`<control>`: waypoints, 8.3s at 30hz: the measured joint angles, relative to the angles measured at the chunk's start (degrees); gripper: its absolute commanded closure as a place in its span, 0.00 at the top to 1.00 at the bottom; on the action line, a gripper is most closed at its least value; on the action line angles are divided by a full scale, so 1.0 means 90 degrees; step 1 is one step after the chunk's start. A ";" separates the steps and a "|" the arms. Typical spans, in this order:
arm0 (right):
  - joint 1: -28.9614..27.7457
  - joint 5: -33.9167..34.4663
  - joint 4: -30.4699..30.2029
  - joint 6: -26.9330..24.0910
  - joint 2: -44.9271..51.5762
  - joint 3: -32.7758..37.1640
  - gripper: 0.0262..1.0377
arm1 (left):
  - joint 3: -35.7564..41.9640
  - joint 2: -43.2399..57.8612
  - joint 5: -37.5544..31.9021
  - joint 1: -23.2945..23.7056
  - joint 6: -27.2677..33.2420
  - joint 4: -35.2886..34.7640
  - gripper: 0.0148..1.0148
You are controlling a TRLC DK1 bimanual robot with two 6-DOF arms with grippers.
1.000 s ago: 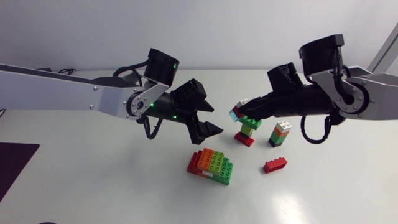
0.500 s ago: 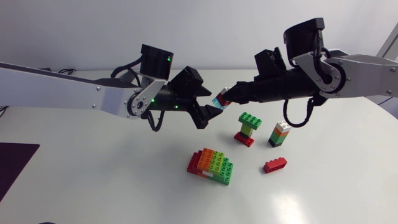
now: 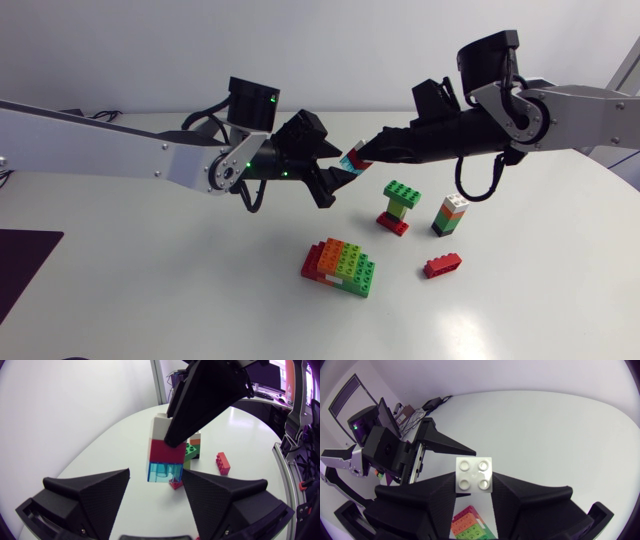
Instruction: Disassemble duplo
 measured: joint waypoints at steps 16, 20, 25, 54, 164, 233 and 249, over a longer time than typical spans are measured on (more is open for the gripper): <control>-0.0119 -0.0318 -0.0155 0.0126 0.0153 0.0131 0.23 | -0.0219 0.0002 0.0000 -0.0029 0.0005 0.0192 0.37; -0.0146 -0.0352 -0.0206 0.0211 0.0192 0.0131 0.23 | -0.0289 0.0000 -0.0024 -0.0046 0.0005 0.0262 0.36; -0.0189 -0.0418 -0.0243 0.0216 0.0197 0.0134 0.23 | -0.0318 0.0000 -0.0066 -0.0085 0.0032 0.0294 0.36; -0.0505 0.0066 -0.1008 -0.0828 0.0095 0.0321 0.23 | -0.0114 0.0789 -0.0486 0.1003 0.0714 -0.1098 0.36; 0.0027 -0.0750 -0.0022 0.0325 0.0476 0.0435 0.88 | 0.0007 -0.0182 -0.0250 -0.0044 0.0007 -0.0189 0.33; -0.1030 -0.0755 -0.1042 -0.0289 0.1263 0.1418 0.24 | -0.0216 -0.0345 -0.0204 0.0221 0.0175 -0.0389 0.33; -0.0957 0.2161 -0.0085 -0.1469 0.1173 0.0719 0.24 | 0.0903 0.1185 -0.1243 0.0809 0.0279 -0.2249 0.34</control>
